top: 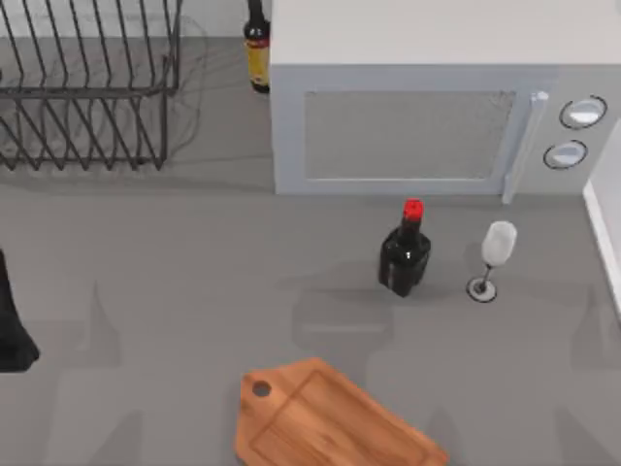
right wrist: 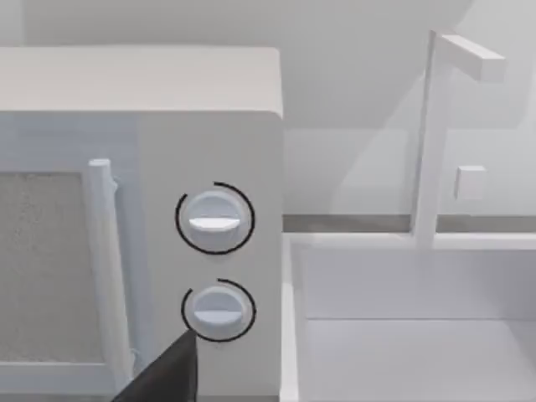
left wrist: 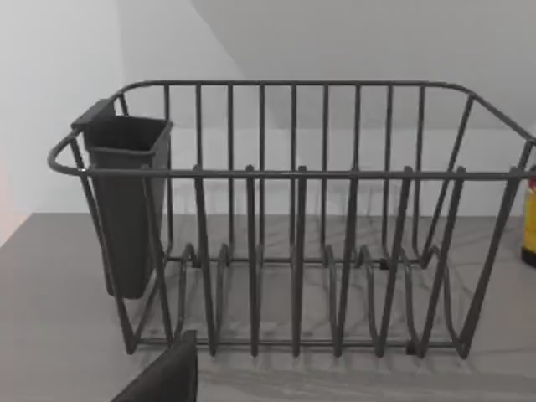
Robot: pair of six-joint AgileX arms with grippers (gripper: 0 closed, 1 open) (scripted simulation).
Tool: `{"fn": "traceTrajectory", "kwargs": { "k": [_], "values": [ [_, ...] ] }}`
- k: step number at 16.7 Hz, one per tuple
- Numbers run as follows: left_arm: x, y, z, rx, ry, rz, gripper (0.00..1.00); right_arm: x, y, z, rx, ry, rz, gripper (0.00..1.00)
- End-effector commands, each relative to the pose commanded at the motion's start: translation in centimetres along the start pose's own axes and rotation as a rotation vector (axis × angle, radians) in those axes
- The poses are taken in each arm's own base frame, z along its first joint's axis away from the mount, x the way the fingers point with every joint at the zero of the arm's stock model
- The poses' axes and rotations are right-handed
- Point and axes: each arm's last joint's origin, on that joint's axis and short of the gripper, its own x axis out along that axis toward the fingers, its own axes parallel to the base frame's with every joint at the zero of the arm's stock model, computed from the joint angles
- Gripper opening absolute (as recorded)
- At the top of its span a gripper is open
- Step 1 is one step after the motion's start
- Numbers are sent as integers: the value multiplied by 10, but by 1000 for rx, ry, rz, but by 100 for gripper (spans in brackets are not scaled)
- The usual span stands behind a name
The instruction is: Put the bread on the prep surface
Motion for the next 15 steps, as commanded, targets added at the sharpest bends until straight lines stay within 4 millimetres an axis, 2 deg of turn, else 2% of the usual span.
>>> {"fn": "traceTrajectory", "kwargs": {
  "k": [4,6,9,12,15],
  "values": [
    [0,1,7,-3,13,6,100,0,0,0,0,0,0,100],
    [1,2,22,-8,46,15,100,0,0,0,0,0,0,100],
    [9,4,60,-17,138,32,100,0,0,0,0,0,0,100],
    [35,9,95,-25,321,52,100,0,0,0,0,0,0,100],
    [88,18,108,-30,612,72,100,0,0,0,0,0,0,100]
  ]
}}
